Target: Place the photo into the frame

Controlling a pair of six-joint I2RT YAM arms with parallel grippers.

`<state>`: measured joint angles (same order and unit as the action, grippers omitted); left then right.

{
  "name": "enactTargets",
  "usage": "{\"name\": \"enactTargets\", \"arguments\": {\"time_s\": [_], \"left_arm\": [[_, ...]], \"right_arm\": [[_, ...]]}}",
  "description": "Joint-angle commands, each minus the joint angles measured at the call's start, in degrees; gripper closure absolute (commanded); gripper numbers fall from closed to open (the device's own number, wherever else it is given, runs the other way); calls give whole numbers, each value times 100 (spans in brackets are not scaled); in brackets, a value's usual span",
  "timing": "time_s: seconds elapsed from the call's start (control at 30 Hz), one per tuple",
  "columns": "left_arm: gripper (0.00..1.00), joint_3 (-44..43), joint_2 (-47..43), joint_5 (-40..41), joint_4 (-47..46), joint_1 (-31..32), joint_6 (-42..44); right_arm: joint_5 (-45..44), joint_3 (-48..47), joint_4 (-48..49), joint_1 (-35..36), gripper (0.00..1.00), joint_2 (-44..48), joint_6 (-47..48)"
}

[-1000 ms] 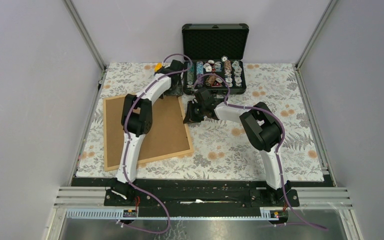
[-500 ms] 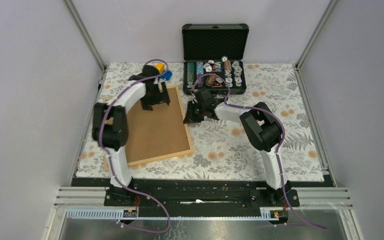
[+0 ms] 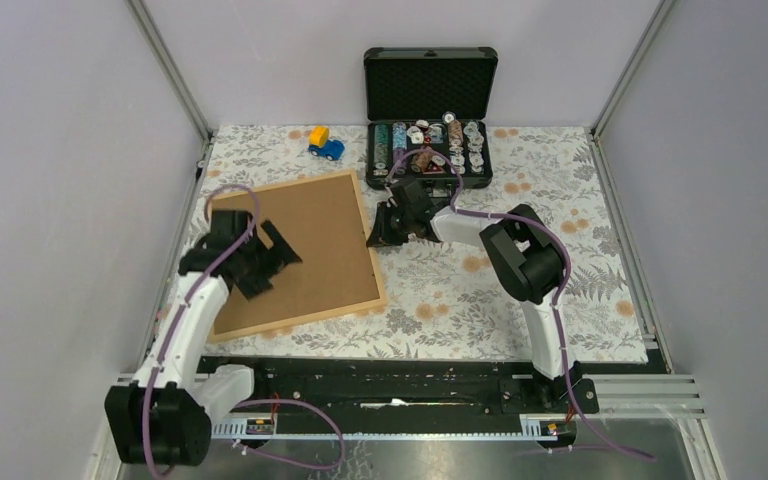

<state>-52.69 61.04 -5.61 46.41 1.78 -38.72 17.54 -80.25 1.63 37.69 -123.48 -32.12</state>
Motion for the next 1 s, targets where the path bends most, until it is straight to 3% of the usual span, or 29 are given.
{"name": "enactTargets", "arguments": {"time_s": [0.0, 0.23, 0.33, 0.43, 0.53, 0.63, 0.77, 0.87, 0.97], "left_arm": [[1, 1366, -665, -1032, -131, 216, -1662], [1, 1897, -1246, -307, -286, 859, -2243], [1, 1655, -917, -348, -450, 865, -1788], [1, 806, -216, -515, -517, 847, -719], [1, -274, 572, -363, -286, 650, 502], [1, -966, 1054, -181, -445, 61, 1137], [1, -1412, 1678, -326, -953, -718, 1269], [1, -1423, 2045, -955, -1371, -825, 1151], [1, -808, 2064, -1857, -2060, -716, 819]], "right_arm": [[3, 540, -260, 54, 97, -283, -606], [334, 1956, 1625, 523, 95, 568, -2679], [1, 1936, 1200, 870, 68, 994, -2484], [-324, 1803, 578, 712, 36, 1270, -1867], [-758, 1008, -647, 401, 24, 1097, -753], [-827, 53, -1331, 118, 26, 649, -62], [-693, -1399, -2077, -191, 50, -240, 188], [-556, -2383, -2445, -292, 57, -878, 377], [-431, -3235, -2748, -358, 61, -1445, 541]]}}
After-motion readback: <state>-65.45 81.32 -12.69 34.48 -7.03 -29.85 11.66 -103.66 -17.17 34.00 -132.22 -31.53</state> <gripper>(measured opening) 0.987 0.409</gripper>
